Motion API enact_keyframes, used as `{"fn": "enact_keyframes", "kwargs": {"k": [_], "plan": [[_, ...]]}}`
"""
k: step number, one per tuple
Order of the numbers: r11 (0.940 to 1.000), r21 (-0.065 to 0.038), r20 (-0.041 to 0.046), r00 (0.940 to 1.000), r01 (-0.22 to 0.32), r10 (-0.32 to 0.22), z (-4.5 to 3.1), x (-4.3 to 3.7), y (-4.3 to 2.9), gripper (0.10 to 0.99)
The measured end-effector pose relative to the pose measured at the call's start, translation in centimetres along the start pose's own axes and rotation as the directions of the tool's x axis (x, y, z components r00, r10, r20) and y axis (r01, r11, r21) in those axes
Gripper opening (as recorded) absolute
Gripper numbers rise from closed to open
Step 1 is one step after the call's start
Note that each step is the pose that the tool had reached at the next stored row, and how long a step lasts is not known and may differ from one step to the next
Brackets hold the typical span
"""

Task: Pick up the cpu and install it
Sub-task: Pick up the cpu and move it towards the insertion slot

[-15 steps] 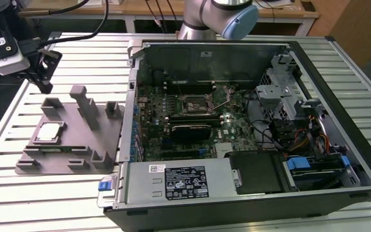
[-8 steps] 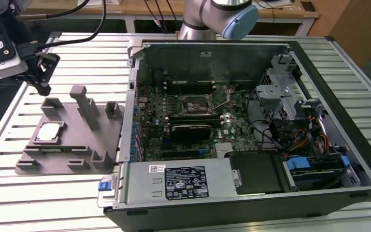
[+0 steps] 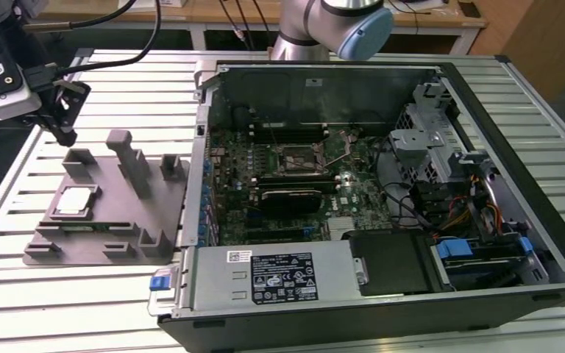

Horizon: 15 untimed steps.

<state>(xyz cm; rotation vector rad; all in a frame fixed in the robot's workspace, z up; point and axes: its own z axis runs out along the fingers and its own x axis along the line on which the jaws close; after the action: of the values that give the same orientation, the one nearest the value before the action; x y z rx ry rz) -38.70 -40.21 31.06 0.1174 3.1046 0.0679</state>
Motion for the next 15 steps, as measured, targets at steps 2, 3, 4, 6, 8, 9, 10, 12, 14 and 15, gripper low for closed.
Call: {"fn": "enact_keyframes", "kwargs": {"k": [2, 3, 4, 6, 8, 9, 10, 12, 14, 15], "plan": [[1.0000, 0.000, 0.0001, 1.0000, 0.000, 0.000, 0.07, 0.07, -0.03, 0.106], [1.0000, 0.000, 0.0000, 1.0000, 0.000, 0.000, 0.11, 0.10, -0.05, 0.106], [1.0000, 0.000, -0.0001, 1.0000, 0.000, 0.000, 0.14, 0.14, -0.06, 0.106], [1.0000, 0.000, 0.0000, 1.0000, 0.000, 0.000, 0.22, 0.21, -0.10, 0.106], [1.0000, 0.000, 0.0001, 1.0000, 0.000, 0.000, 0.30, 0.29, -0.14, 0.106], [1.0000, 0.000, 0.0000, 1.0000, 0.000, 0.000, 0.34, 0.33, -0.16, 0.106], [1.0000, 0.000, 0.0000, 1.0000, 0.000, 0.000, 0.37, 0.36, -0.18, 0.106], [1.0000, 0.000, 0.0000, 1.0000, 0.000, 0.000, 0.44, 0.43, -0.22, 0.106], [1.0000, 0.000, 0.0000, 1.0000, 0.000, 0.000, 0.50, 0.51, -0.24, 0.106], [1.0000, 0.000, -0.0001, 1.0000, 0.000, 0.000, 0.53, 0.55, -0.26, 0.106]]}}
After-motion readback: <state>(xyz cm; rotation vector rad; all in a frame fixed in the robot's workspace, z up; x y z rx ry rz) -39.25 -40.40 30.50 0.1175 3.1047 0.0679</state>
